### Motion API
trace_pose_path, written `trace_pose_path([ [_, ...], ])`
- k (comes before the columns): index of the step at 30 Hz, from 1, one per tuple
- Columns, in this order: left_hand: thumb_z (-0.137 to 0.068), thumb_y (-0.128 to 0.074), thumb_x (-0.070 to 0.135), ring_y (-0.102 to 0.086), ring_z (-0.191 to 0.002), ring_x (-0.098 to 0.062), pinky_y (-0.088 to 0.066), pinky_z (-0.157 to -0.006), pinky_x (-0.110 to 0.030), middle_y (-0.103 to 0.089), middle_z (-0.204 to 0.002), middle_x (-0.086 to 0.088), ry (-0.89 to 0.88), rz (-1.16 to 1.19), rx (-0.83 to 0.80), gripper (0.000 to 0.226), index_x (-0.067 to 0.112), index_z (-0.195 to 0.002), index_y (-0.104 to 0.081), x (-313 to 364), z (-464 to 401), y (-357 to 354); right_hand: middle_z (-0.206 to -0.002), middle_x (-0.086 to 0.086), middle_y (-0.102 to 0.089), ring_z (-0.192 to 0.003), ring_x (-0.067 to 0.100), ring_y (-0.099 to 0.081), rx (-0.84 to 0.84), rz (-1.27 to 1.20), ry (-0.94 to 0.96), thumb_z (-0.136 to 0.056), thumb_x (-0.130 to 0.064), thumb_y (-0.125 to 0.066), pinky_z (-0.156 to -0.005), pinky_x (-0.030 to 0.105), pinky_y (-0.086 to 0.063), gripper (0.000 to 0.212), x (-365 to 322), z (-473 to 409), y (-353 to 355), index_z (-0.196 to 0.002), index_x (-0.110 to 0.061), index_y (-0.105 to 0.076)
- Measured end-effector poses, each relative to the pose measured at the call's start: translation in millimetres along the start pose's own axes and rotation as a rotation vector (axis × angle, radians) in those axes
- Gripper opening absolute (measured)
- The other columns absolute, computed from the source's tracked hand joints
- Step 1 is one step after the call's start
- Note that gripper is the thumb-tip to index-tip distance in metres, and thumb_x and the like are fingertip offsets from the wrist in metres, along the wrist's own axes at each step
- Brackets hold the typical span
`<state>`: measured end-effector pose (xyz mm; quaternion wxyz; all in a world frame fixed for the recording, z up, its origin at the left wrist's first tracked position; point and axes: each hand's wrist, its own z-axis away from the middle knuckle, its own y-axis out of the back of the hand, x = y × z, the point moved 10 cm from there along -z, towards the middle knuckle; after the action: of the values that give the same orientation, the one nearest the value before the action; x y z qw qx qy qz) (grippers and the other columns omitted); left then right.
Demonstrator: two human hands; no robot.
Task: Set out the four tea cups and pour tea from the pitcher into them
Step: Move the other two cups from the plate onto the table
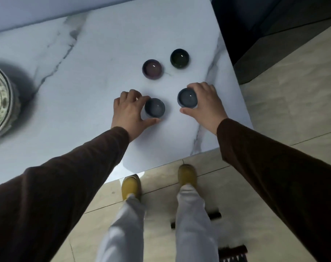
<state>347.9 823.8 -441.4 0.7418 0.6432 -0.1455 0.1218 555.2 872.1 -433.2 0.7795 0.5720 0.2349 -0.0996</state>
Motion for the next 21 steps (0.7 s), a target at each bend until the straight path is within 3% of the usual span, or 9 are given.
trace_pose_path([
  [10, -0.065, -0.066, 0.066, -0.042, -0.112, -0.031, -0.032, -0.096, -0.044, -0.05, -0.118, -0.006, 0.139, -0.025, 0.032, 0.069, 0.03, -0.123, -0.056, 19.0, -29.9, -37.1, -0.126, 0.006, -0.049, -0.117, 0.026, -0.043, -0.079, 0.025, 0.118, -0.071, -0.038, -0.08, -0.097, 0.035, -0.041, 0.068, 39.5, -49.9, -1.9, -0.127, -0.015, -0.05],
  [21, -0.065, -0.063, 0.068, -0.041, -0.111, -0.031, -0.032, -0.096, -0.044, -0.049, -0.116, -0.004, 0.14, -0.053, 0.009, 0.069, 0.031, -0.123, -0.053, 11.1, -32.8, -45.8, -0.124, 0.004, -0.05, -0.115, 0.025, -0.044, -0.103, 0.044, 0.131, -0.07, -0.039, -0.081, -0.095, 0.032, -0.039, 0.066, 42.0, -62.4, -18.2, -0.123, -0.016, -0.05],
])
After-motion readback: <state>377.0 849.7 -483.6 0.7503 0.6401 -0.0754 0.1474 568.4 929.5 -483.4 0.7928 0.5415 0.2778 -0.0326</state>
